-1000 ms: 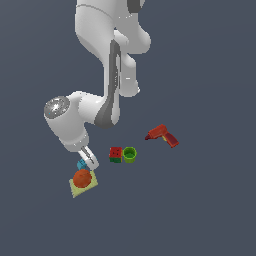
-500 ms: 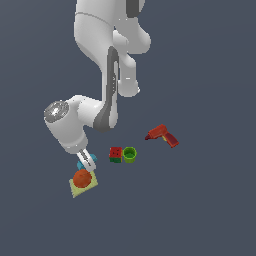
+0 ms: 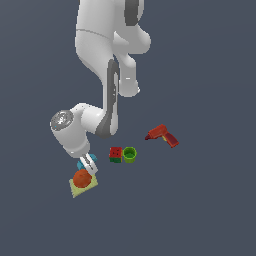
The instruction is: Pick up a designated object from a clutter of objects.
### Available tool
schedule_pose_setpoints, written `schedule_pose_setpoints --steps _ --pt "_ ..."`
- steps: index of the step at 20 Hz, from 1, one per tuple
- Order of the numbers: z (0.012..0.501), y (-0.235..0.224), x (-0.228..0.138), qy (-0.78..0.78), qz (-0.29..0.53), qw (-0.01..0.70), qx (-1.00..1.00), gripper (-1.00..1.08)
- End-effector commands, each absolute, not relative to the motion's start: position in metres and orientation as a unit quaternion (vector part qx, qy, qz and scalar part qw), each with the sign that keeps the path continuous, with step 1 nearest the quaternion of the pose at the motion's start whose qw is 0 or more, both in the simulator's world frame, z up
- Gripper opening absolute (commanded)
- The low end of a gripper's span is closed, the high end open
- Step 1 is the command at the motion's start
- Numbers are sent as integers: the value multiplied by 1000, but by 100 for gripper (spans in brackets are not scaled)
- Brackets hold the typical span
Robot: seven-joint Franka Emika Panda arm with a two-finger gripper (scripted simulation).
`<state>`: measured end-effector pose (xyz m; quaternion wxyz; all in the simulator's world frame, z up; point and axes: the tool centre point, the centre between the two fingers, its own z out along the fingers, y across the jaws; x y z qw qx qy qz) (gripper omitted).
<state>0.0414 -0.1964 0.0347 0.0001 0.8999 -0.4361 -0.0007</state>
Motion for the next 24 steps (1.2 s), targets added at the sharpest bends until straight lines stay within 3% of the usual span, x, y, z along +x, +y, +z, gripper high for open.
schedule_pose_setpoints --steps 1,5,6,24 --pt "26 -196 42 -436 0 0 900 100" --pt "22 -197 43 -436 0 0 900 100" --pt "22 -197 43 -436 0 0 900 -100" --pt "40 -191 40 -435 5 -2 900 -100"
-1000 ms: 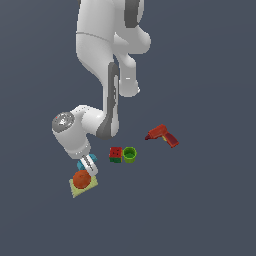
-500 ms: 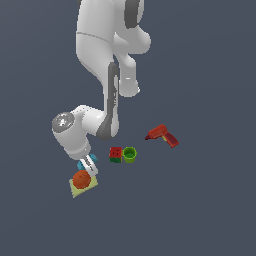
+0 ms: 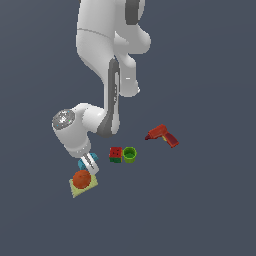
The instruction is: Pick up a designated object from a clutter of objects.
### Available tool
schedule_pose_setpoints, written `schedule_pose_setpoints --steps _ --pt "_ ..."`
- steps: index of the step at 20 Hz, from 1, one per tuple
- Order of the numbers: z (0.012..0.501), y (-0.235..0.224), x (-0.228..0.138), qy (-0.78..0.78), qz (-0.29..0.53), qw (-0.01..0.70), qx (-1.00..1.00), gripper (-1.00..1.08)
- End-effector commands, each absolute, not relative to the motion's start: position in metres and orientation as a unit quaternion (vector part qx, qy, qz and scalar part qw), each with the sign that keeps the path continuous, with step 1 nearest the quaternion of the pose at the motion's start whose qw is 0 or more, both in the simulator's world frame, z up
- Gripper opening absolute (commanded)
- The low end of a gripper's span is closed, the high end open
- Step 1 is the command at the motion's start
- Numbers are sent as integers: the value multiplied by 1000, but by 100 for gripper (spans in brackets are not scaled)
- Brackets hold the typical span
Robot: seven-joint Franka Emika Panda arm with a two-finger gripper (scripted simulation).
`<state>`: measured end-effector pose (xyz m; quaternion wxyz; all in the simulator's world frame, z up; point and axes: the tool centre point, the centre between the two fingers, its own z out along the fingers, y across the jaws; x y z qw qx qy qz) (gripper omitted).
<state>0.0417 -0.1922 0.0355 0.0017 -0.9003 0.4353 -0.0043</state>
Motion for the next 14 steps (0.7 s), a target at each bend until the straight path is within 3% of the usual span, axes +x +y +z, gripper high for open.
schedule_pose_setpoints --steps 1,14 --pt "43 -190 39 435 -5 2 -900 -100" --pt "113 -163 -3 436 -4 3 -900 -100"
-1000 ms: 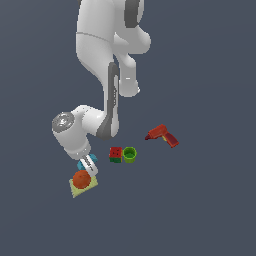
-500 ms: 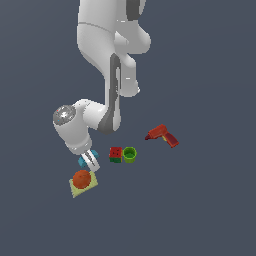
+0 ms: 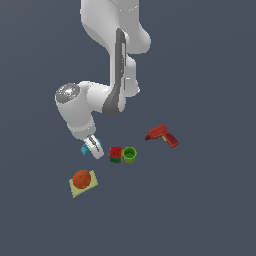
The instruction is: Pick up a designated object from a clutter of objects.
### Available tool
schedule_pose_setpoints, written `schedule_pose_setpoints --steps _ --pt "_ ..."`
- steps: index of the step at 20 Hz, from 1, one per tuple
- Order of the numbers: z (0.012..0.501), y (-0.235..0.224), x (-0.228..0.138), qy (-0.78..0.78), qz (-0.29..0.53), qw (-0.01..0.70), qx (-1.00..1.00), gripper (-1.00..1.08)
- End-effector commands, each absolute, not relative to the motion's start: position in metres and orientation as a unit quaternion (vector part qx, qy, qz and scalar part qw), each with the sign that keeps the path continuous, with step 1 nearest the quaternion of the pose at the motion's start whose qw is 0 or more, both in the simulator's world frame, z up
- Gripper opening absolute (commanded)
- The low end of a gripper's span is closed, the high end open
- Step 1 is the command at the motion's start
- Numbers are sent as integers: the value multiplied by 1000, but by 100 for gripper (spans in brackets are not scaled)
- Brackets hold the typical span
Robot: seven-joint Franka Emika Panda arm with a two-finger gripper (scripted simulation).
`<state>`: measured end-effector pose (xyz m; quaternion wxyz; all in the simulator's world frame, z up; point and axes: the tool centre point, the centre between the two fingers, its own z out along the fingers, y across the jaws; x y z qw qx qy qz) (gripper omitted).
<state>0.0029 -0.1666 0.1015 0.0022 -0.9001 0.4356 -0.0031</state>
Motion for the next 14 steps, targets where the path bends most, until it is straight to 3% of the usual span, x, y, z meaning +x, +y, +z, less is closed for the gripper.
schedule_pose_setpoints --steps 1,14 --pt "120 -160 -7 436 -4 3 -900 -100" --pt "210 -126 -59 436 -2 2 -900 -100"
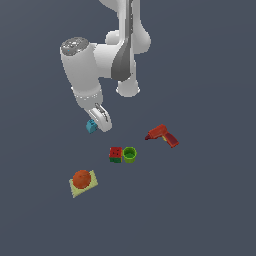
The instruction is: Pick up a designated object from a clutter of objects.
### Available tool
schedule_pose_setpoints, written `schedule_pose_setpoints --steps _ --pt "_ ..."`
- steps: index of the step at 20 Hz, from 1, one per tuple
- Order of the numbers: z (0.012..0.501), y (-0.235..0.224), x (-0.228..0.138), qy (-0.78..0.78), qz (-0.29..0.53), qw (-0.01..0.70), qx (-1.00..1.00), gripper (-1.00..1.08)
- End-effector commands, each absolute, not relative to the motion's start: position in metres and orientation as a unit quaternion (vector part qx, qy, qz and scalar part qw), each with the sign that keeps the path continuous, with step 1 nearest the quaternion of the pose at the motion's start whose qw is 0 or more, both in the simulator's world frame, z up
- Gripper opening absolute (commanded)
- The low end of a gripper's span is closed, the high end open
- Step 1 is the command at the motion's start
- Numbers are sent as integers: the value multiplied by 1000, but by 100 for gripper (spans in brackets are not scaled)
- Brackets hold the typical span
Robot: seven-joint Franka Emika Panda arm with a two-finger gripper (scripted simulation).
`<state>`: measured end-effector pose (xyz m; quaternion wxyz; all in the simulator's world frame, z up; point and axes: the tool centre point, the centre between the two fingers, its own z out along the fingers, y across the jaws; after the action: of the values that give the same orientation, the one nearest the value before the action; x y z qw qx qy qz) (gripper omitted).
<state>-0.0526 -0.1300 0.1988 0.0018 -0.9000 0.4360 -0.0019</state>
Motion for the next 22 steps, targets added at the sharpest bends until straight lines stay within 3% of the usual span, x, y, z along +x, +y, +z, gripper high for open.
schedule_pose_setpoints --steps 1,22 --pt "217 -124 -63 436 -2 1 -900 -100" --pt "356 -74 -134 437 -1 -1 -900 -100"
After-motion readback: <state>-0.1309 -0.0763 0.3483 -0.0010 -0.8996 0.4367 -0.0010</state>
